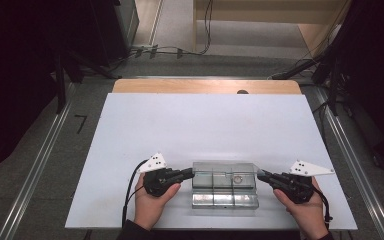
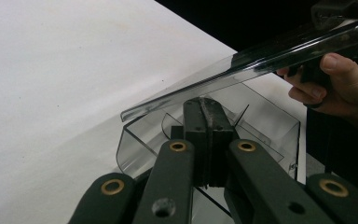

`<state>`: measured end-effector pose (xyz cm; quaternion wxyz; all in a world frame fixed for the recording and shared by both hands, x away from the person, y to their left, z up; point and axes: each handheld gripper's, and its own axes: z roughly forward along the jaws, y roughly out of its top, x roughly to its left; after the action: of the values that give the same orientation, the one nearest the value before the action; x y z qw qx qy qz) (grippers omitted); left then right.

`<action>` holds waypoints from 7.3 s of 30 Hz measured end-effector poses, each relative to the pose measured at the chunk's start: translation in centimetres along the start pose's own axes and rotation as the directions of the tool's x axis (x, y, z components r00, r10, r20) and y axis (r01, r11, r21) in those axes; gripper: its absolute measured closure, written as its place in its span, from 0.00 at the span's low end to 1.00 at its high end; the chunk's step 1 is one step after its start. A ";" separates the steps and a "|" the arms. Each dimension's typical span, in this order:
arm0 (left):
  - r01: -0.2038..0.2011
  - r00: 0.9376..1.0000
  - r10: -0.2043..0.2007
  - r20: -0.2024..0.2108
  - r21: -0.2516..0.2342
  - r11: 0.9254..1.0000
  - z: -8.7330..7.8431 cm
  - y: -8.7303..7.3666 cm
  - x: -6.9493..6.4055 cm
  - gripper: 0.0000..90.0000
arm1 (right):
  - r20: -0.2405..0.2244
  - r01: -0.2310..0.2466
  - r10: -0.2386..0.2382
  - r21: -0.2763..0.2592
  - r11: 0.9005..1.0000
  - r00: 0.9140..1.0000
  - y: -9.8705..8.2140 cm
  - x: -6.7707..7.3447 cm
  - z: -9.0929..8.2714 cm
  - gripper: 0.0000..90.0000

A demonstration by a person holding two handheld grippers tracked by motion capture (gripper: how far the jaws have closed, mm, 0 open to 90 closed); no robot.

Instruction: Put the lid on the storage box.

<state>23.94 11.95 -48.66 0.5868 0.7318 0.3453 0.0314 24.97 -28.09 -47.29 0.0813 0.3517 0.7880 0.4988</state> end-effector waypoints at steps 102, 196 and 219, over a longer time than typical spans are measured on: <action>0.034 0.999 -0.031 -0.029 0.120 0.992 -1.5 -4.0 -2.5 0.99 | 0.005 0.060 -0.060 0.079 0.995 0.998 -4.1 2.1 -0.8 0.97; -0.016 0.963 -0.024 -0.268 -0.146 0.989 -13.6 -4.0 4.9 0.01 | 0.143 -0.001 0.019 -0.125 0.992 0.990 -3.7 -5.9 -6.7 0.07; -0.044 0.955 -0.001 -0.297 -0.146 0.988 -13.4 -4.9 5.8 0.01 | 0.154 -0.027 0.052 -0.163 0.986 0.987 -5.0 -7.3 -7.0 0.00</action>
<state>19.97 26.69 -50.89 0.5818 0.6760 0.4179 0.1730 24.64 -39.11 -49.74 0.1613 0.3978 0.7293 0.5327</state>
